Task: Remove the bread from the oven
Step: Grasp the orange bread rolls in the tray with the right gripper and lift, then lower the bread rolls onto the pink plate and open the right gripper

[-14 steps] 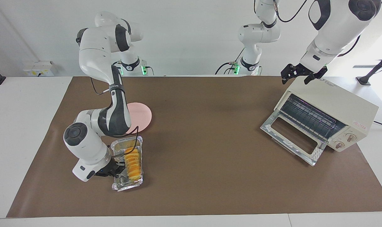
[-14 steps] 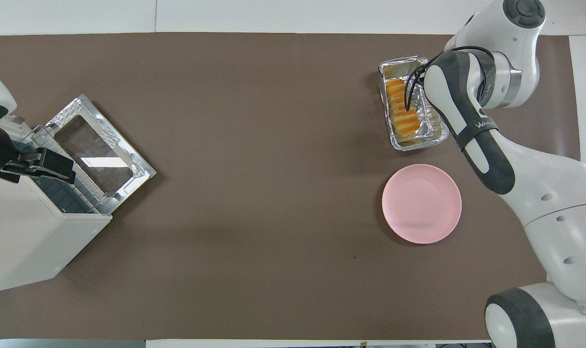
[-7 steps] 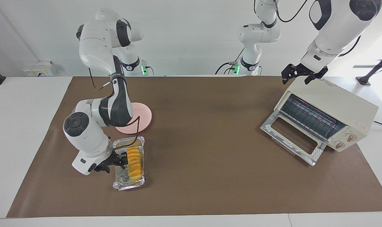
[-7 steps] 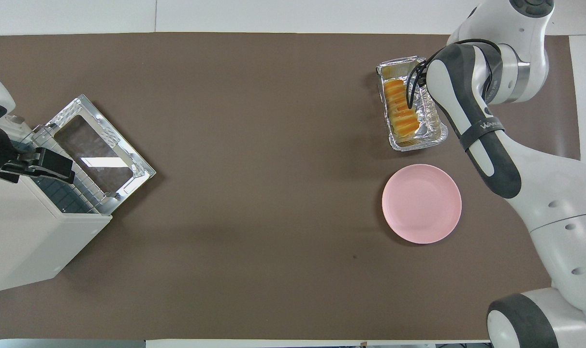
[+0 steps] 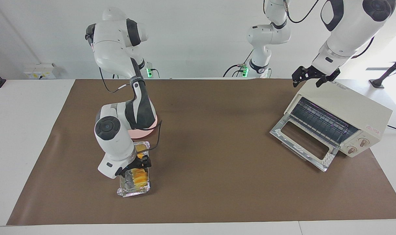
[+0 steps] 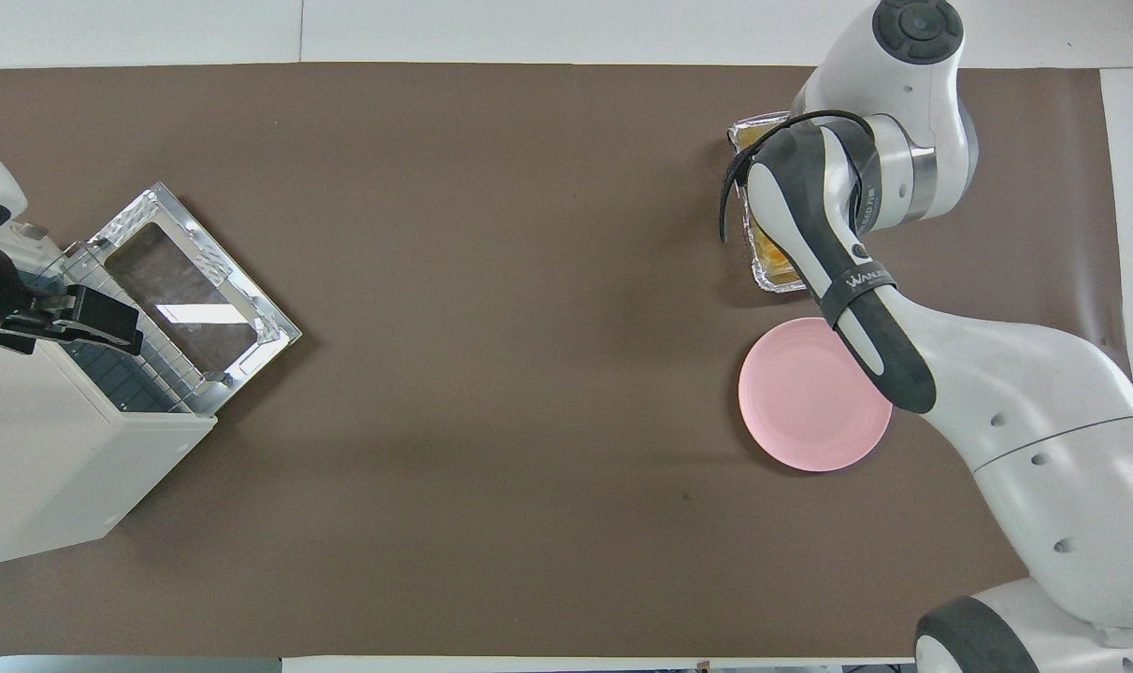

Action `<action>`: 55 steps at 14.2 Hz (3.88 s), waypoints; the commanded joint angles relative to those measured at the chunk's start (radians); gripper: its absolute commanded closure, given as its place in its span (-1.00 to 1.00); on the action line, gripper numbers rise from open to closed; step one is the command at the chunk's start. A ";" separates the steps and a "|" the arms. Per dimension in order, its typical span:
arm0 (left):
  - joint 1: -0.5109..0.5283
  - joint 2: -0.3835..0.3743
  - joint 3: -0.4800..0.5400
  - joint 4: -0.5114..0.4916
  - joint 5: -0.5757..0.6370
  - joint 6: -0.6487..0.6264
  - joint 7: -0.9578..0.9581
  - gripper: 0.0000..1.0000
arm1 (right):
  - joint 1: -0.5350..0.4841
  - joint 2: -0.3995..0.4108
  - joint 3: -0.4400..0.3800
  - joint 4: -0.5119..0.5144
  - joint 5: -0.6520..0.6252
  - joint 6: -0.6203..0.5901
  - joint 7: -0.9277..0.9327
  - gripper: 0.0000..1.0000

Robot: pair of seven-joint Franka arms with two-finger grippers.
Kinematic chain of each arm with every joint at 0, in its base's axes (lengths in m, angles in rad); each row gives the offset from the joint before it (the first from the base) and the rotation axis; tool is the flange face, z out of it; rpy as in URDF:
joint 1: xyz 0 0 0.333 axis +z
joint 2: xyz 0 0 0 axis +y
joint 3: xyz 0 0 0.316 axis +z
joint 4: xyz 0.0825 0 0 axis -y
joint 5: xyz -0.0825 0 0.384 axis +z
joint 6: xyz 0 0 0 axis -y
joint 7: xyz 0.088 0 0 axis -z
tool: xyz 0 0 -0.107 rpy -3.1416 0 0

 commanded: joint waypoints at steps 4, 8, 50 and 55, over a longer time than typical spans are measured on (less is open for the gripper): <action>-0.003 -0.012 0.007 -0.012 0.013 0.012 0.000 -1.00 | 0.002 -0.083 0.000 -0.163 -0.031 0.096 0.028 -0.87; -0.004 -0.012 0.005 -0.012 0.015 0.012 0.000 -1.00 | -0.010 -0.095 0.002 -0.212 -0.030 0.156 0.026 -0.81; -0.004 -0.012 0.007 -0.012 0.015 0.012 0.000 -1.00 | 0.016 -0.861 0.008 -1.345 0.071 0.604 0.112 1.00; -0.004 -0.012 0.007 -0.012 0.015 0.012 0.000 -1.00 | 0.018 -0.855 0.008 -1.342 0.071 0.601 0.112 1.00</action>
